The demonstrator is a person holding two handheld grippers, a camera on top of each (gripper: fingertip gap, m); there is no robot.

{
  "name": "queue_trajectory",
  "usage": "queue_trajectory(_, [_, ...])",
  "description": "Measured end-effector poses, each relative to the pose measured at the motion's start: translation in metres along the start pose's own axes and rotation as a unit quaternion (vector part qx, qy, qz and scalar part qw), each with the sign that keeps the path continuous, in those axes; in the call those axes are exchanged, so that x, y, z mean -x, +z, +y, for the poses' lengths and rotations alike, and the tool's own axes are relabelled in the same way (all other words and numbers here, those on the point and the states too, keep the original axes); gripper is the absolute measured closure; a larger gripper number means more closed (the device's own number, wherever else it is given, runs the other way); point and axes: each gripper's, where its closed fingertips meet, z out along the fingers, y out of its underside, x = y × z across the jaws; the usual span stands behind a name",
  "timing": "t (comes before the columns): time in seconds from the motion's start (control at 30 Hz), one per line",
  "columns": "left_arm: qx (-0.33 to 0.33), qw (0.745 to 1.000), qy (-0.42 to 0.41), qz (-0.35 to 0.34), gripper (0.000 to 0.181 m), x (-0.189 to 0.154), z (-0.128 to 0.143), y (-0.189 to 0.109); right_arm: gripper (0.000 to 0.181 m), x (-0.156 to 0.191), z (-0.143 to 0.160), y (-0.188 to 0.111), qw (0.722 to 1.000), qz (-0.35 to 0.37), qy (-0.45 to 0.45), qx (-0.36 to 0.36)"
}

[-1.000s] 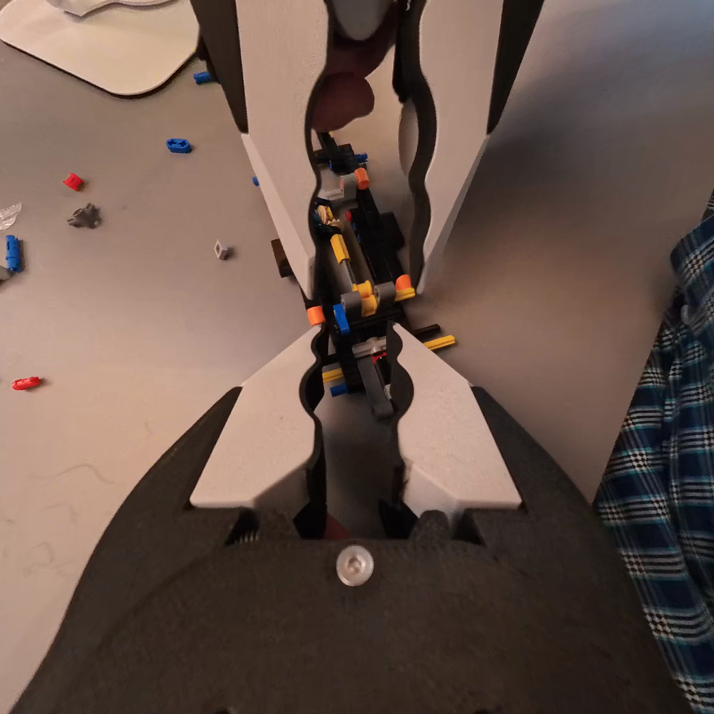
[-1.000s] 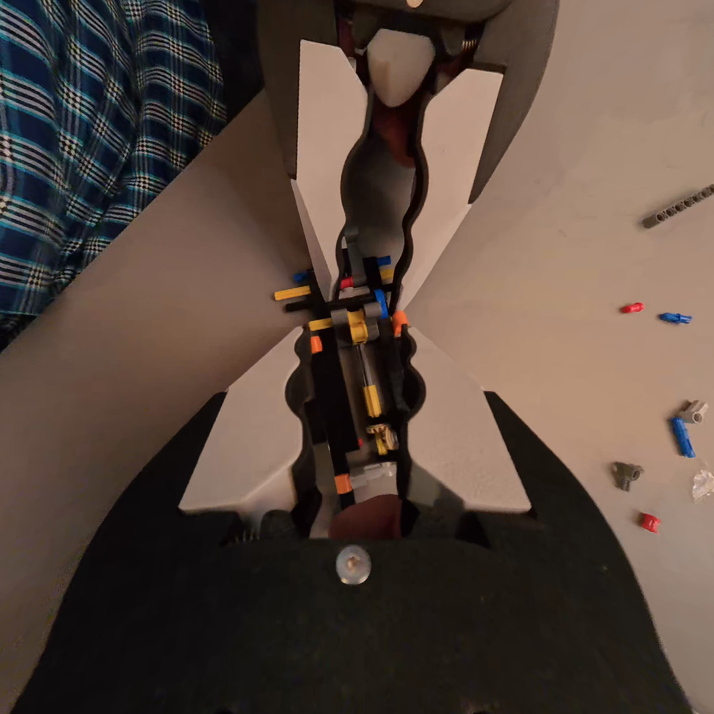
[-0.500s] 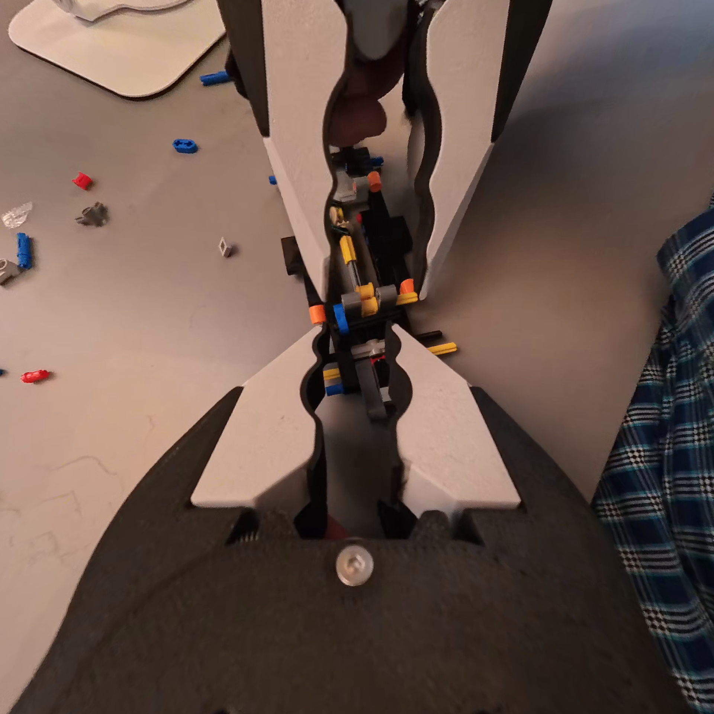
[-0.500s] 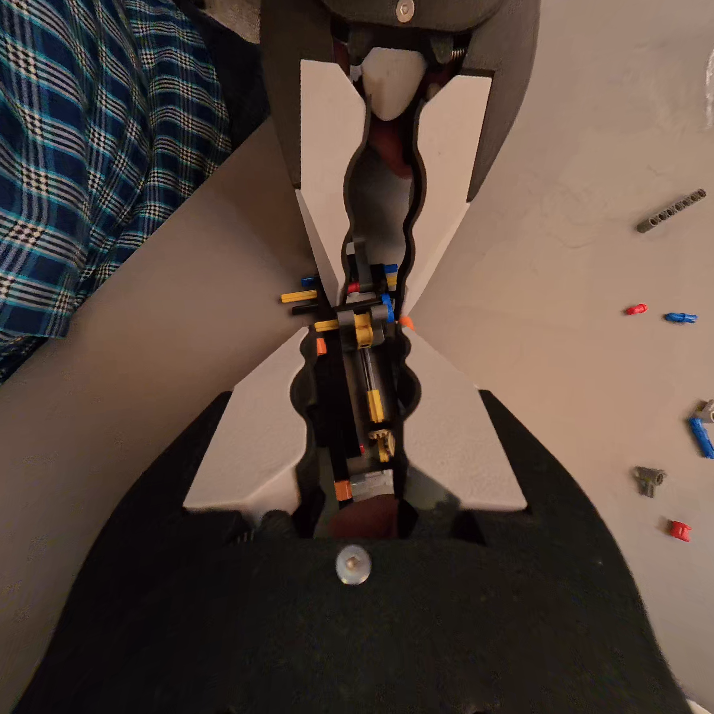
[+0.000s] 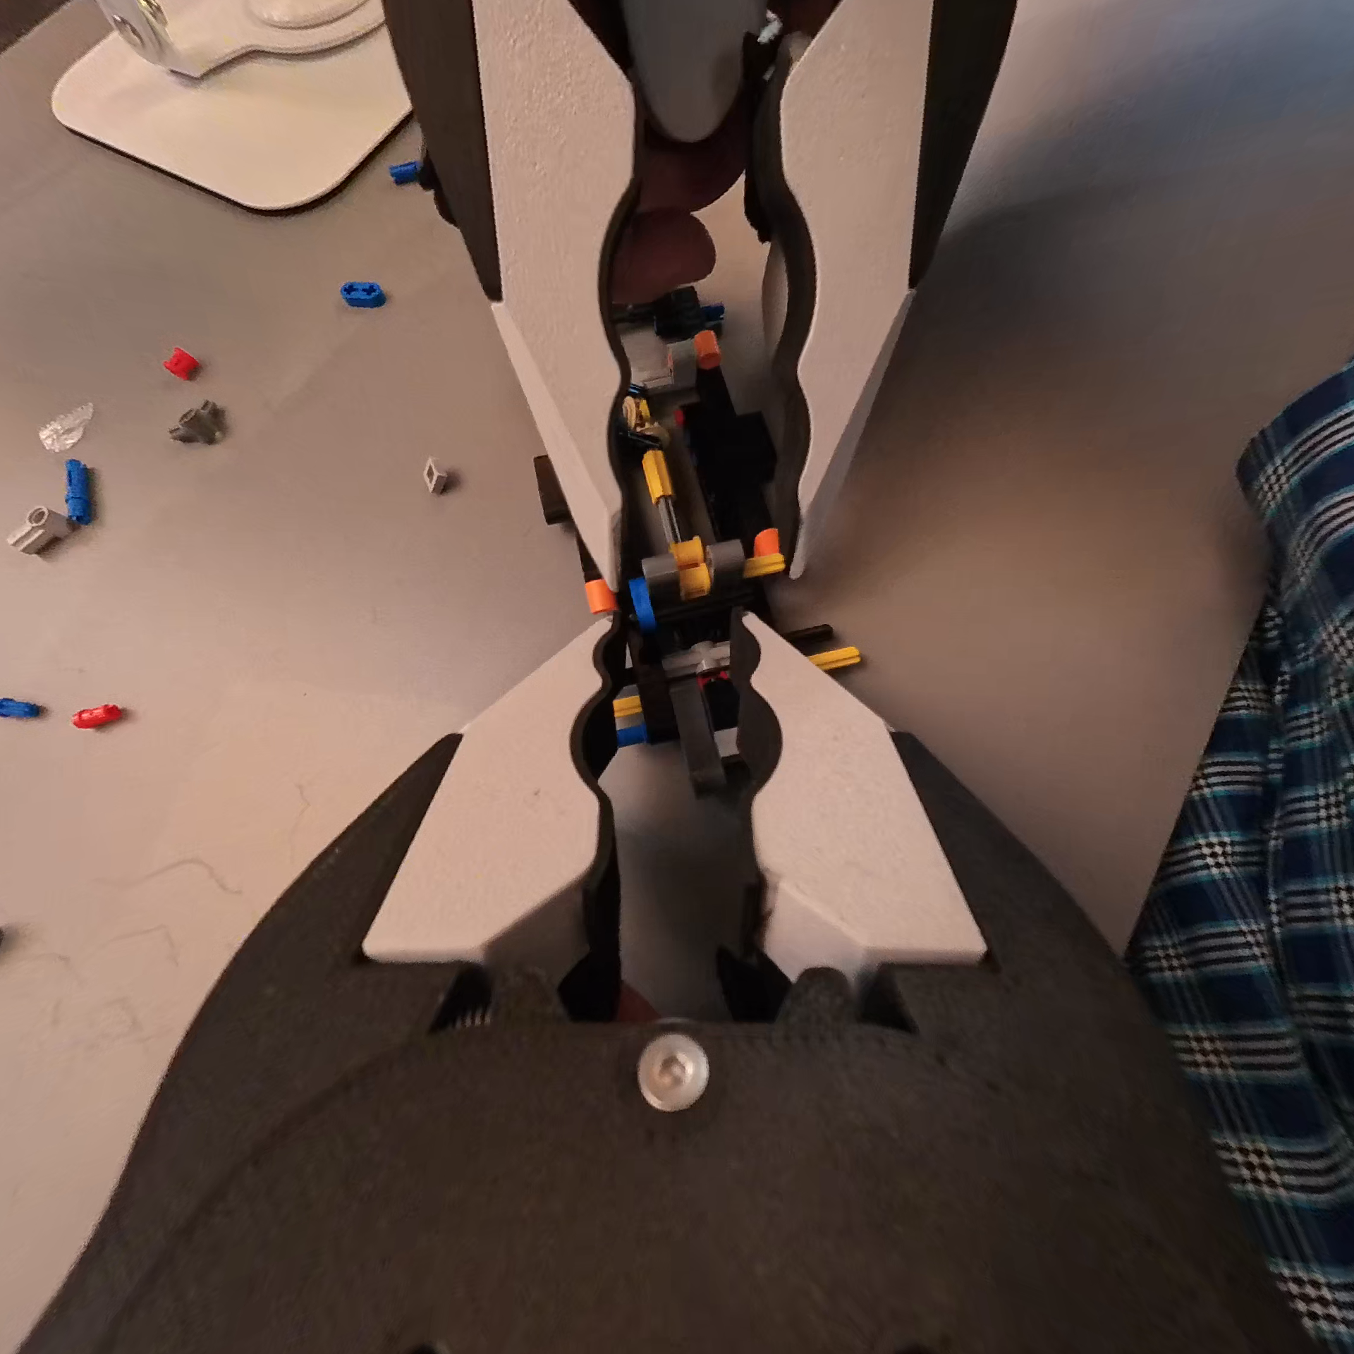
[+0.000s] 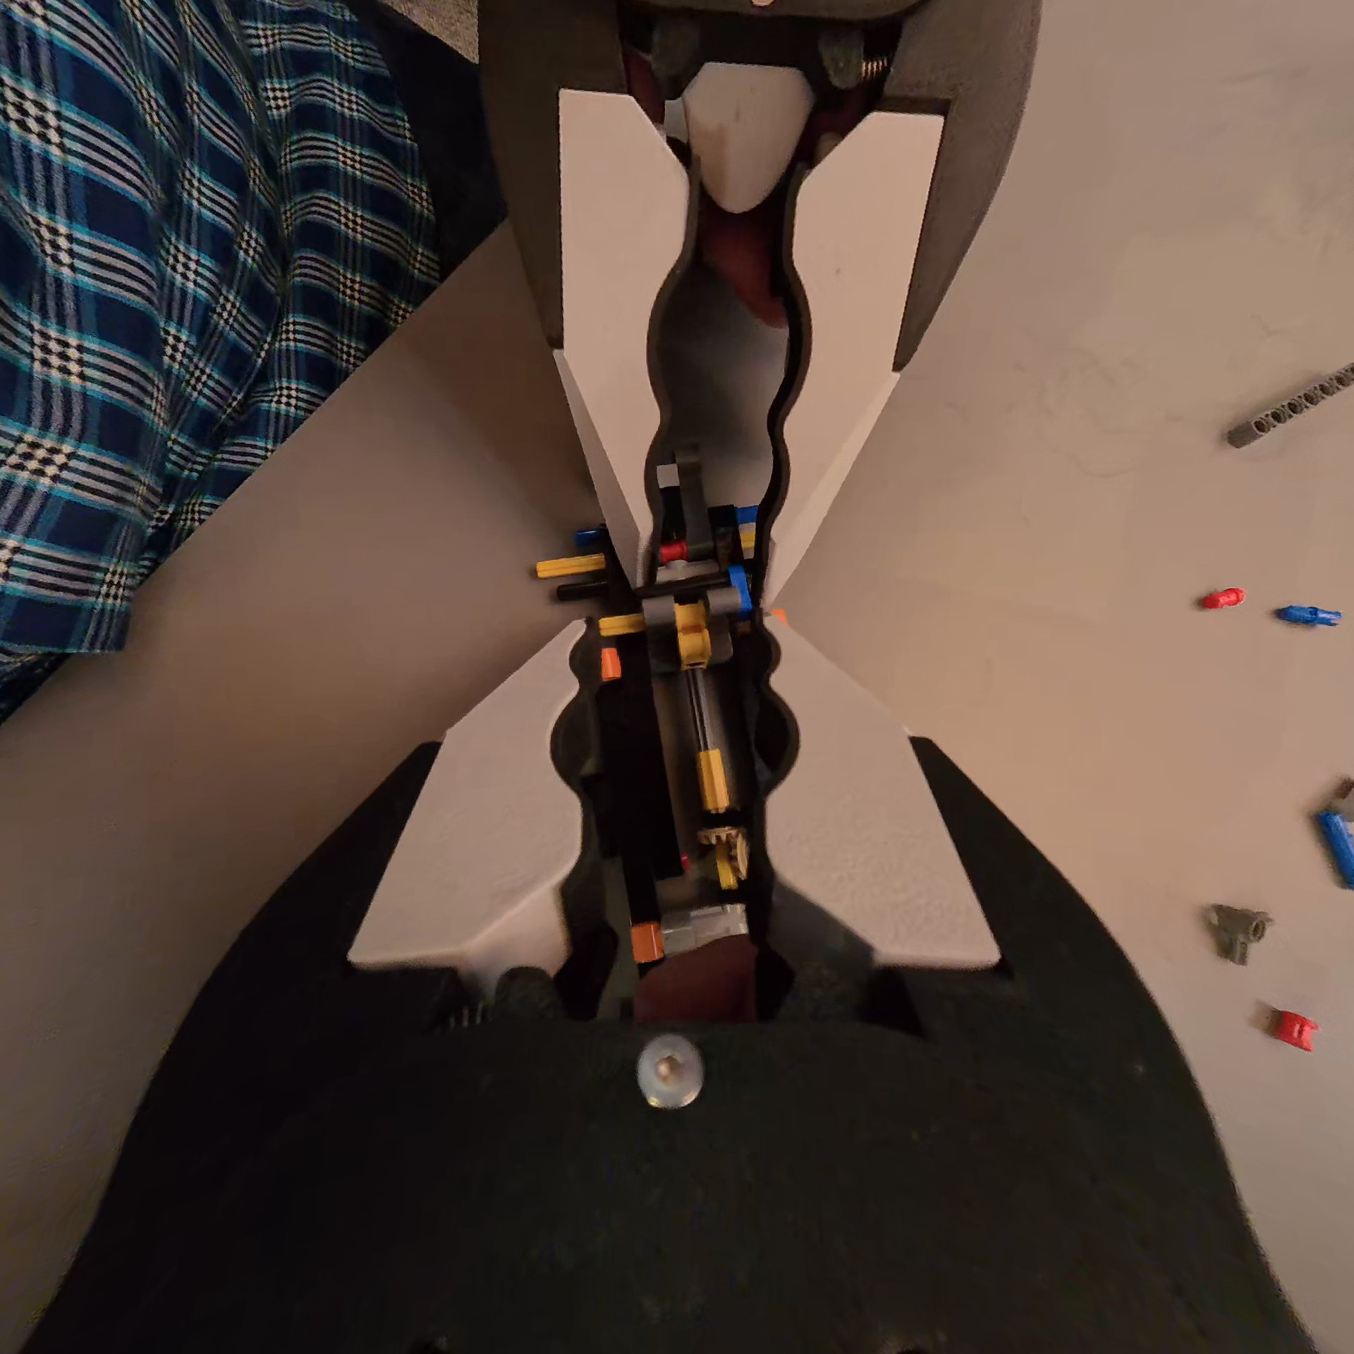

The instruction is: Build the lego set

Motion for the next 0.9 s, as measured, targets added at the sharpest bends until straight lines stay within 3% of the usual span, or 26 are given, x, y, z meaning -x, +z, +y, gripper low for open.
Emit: queue_trajectory(0.9, [0.004,1.000,0.005,0.005,0.159,-0.0037,-0.0001,-0.0018,0.145,0.0034,-0.0008,-0.0012,1.000,-0.023,0.008,0.002])
